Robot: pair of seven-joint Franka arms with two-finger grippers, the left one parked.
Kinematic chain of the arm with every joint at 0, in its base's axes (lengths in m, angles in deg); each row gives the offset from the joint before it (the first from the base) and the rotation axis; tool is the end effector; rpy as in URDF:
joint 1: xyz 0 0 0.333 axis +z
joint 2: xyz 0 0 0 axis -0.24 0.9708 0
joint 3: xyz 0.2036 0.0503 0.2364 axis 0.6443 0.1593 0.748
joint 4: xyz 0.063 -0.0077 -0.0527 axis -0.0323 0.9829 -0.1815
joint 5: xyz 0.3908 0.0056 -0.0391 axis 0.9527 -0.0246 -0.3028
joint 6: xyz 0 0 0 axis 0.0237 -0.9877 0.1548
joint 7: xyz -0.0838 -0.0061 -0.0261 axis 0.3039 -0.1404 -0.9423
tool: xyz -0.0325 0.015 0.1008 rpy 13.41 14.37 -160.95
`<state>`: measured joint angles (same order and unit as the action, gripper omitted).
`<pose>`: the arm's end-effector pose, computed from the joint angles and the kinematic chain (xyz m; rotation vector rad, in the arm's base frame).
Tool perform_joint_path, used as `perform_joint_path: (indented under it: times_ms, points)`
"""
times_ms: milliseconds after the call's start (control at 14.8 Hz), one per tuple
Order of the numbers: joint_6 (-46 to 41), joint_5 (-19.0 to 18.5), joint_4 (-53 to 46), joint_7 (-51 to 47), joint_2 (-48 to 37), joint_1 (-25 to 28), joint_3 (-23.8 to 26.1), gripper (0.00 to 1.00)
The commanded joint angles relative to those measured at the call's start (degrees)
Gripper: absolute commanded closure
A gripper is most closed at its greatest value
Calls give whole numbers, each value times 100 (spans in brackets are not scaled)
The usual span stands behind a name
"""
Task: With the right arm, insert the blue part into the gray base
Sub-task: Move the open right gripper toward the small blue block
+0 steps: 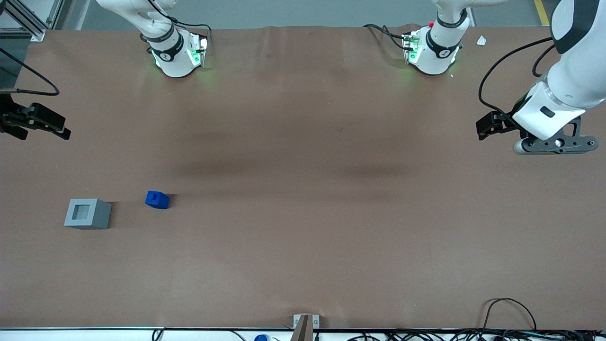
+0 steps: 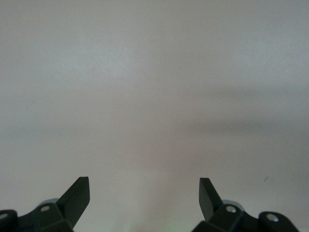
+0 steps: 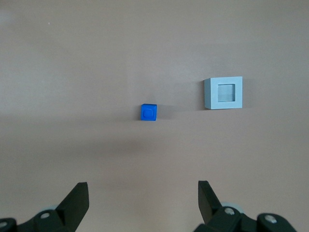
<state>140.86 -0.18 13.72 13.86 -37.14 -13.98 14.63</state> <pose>0.5723 -0.0100 0.6472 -3.1176 0.0536 -0.0159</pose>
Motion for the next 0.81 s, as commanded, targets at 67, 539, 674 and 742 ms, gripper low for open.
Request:
perform_joint_path:
  times_ms: [67,539,674,742]
  points:
    - [56,-22,56,-171,-58,27,19,0]
    - [372,39,144,-163,188,-52,1,0]
    - [564,57,161,-171,451,-26,1,0]
    - [670,57,188,-180,557,-26,1,0]
